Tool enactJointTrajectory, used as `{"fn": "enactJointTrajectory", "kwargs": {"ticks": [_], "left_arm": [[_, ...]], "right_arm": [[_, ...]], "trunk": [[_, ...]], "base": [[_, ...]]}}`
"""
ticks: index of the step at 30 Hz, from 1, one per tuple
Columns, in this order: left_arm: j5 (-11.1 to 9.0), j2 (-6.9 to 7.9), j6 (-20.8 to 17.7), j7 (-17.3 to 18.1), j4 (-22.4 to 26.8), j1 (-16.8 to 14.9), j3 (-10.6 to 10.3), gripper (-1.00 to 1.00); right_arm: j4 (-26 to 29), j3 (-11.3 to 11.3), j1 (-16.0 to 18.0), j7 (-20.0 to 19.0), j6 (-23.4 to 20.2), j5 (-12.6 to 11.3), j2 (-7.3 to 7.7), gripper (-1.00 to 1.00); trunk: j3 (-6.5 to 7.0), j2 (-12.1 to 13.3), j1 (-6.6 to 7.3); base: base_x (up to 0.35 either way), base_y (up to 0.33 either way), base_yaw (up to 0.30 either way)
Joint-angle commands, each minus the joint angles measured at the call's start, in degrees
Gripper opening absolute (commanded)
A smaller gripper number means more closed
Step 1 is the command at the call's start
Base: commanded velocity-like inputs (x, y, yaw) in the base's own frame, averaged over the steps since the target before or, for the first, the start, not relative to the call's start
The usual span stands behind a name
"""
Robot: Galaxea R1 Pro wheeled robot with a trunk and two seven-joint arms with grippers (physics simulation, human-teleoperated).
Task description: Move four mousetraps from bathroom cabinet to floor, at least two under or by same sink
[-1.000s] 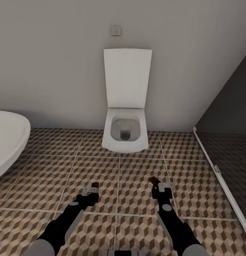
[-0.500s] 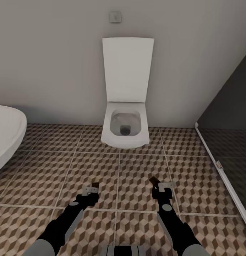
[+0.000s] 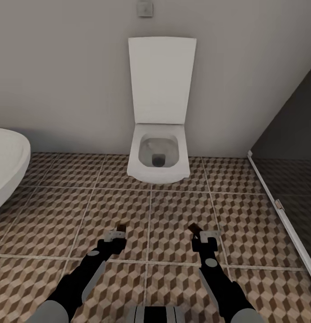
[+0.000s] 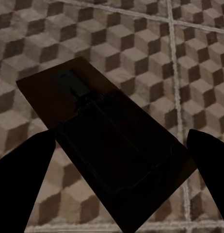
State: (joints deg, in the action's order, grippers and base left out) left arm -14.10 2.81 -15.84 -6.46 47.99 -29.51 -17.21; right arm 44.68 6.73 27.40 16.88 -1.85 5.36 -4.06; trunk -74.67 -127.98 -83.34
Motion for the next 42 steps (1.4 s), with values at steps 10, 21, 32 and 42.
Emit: {"fn": "enactJointTrajectory", "kwargs": {"ticks": [10, 21, 32, 42], "left_arm": [[2.15, -0.36, 6.50, -0.75, -3.16, -0.05, 0.14, -1.00], [2.23, -0.20, 17.79, -0.55, -4.86, -0.03, -0.24, -1.00], [2.20, -0.32, 19.71, -0.66, -4.79, -0.02, -1.70, -1.00], [2.17, -0.34, 19.78, -0.60, -4.66, -0.02, -2.28, -1.00]], "right_arm": [[-1.02, 4.30, 0.02, -5.66, 1.60, 3.64, 0.01, -1.00], [-0.90, 6.06, 2.08, -6.99, 4.25, 4.11, -0.11, -1.00], [-0.03, 5.87, 2.13, -3.26, 7.27, 4.14, -0.09, -1.00], [2.85, 5.89, 2.13, -2.13, 6.99, 3.96, -0.16, -1.00]], "trunk": [[-0.05, -0.01, 0.01], [-0.05, -0.01, 0.01], [-0.05, -0.01, 0.01], [-0.05, -0.01, 0.01]], "base": [[0.000, 0.000, 0.000], [0.000, 0.000, 0.000], [0.000, 0.000, 0.000], [0.000, 0.000, 0.000]]}}
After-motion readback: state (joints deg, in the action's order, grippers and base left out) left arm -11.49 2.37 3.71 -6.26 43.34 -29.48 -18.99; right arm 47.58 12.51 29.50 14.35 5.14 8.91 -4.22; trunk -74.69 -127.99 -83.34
